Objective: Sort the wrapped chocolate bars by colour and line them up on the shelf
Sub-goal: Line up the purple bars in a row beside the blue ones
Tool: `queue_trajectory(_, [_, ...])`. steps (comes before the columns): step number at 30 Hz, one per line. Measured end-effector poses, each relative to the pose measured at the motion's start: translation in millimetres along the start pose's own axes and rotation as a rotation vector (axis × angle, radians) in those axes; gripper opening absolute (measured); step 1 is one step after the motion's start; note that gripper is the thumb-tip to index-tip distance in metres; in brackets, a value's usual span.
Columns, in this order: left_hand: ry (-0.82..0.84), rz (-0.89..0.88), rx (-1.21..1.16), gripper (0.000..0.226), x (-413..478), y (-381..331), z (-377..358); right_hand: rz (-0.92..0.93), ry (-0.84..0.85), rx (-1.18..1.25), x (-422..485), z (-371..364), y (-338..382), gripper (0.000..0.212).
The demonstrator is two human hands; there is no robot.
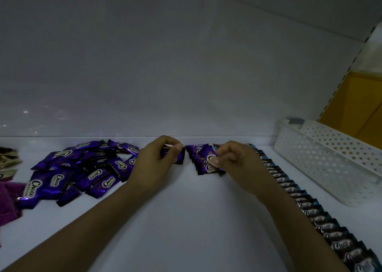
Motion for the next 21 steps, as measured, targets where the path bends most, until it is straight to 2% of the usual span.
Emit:
queue_trajectory(3, [0.005,0.035,-0.015,0.009,2.6,4.4,-1.1,-0.018,0.182,-0.199,-3.9,0.7,-6.2,0.008])
queue_trajectory(5, [0.012,0.029,-0.012,0.009,2.7,4.2,-1.9,0.013,0.236,-0.358,-5.2,-1.2,-7.8,0.008])
queue_trajectory(11, [0.022,0.063,-0.078,0.008,3.5,5.6,-2.0,0.096,0.160,-0.504,-3.6,-2.5,0.2,0.019])
queue_trajectory(18, [0.046,0.040,-0.078,0.012,1.8,4.5,-1.1,0.129,0.057,-0.632,0.9,-2.4,-2.9,0.013])
queue_trajectory(21, [0.056,0.045,-0.134,0.015,0.6,0.8,-0.8,0.133,0.070,-0.696,1.1,-4.2,-7.6,0.011])
Point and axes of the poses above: each hand's wrist, its own x-axis towards the middle knuckle, its own z-axis out of the back of the hand, y = z × x, the point moved 5 cm from there along x, towards the middle knuckle, and after that the axes turned 9 degrees about z, right-handed, at the moved point
